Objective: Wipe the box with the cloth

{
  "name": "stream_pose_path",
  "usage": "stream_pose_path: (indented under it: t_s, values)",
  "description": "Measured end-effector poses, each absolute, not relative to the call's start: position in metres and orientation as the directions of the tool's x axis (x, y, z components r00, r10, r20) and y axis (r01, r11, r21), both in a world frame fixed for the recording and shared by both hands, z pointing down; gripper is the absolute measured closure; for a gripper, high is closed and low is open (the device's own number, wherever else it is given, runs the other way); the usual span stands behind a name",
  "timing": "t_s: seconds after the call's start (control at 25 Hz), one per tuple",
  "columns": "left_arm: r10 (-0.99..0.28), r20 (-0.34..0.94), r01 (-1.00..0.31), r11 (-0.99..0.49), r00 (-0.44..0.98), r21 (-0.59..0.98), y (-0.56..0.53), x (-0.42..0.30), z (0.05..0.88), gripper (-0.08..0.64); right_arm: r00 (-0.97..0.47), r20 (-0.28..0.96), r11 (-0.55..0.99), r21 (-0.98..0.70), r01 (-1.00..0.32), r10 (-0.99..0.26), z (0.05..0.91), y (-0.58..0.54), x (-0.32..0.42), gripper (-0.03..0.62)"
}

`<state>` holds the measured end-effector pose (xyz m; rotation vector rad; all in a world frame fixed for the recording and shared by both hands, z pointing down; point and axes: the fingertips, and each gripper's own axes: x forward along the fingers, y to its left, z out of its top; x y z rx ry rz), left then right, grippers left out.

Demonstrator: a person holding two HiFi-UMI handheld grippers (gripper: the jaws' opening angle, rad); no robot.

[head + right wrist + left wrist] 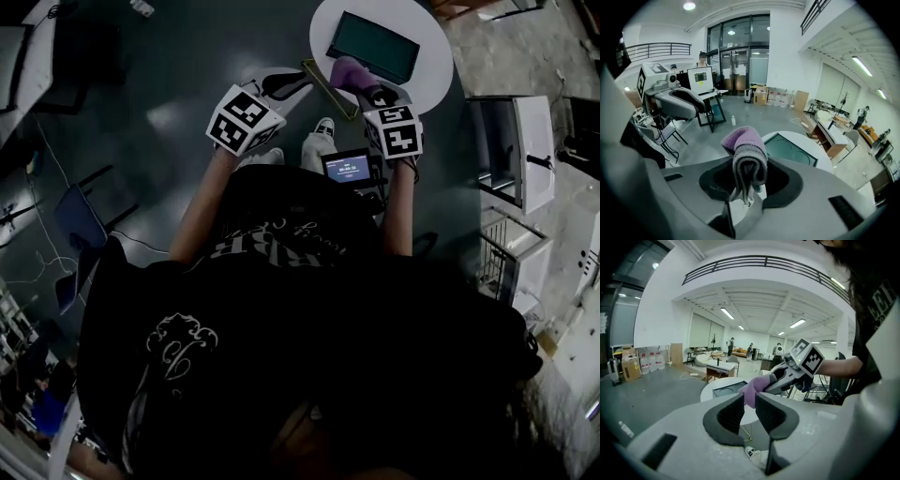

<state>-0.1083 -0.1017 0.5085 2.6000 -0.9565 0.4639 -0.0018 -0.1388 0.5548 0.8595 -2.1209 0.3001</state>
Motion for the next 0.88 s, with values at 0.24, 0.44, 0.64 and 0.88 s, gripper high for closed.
stream_pose_path:
  t_s: [0.24, 0.44, 0.64, 0.88]
  values:
    - [-0.52, 0.381, -0.622, -0.75, 0.765, 0.224, -0.033, -0.121, 0.501, 0.486, -0.422, 0.743, 0.677, 0.057, -0.734, -0.52, 0.533, -0.057, -0.018, 0.469]
    - [-0.497, 0.363, -0.593, -0.772, 0.788, 0.23, 0.003, -0.101, 0.499, 0.486, -0.41, 0.737, 0.664, 0.07, -0.745, -0.537, 0.527, -0.019, -0.001, 0.469]
    - [-0.492, 0.362, -0.586, -0.78, 0.791, 0.22, 0.032, -0.084, 0.498, 0.486, -0.425, 0.725, 0.655, 0.048, -0.754, -0.542, 0.523, 0.012, 0.014, 0.469]
    - [-0.512, 0.362, -0.601, -0.773, 0.779, 0.201, 0.067, -0.022, 0.496, 0.486, -0.452, 0.721, 0.677, 0.033, -0.735, -0.525, 0.525, 0.053, 0.072, 0.469]
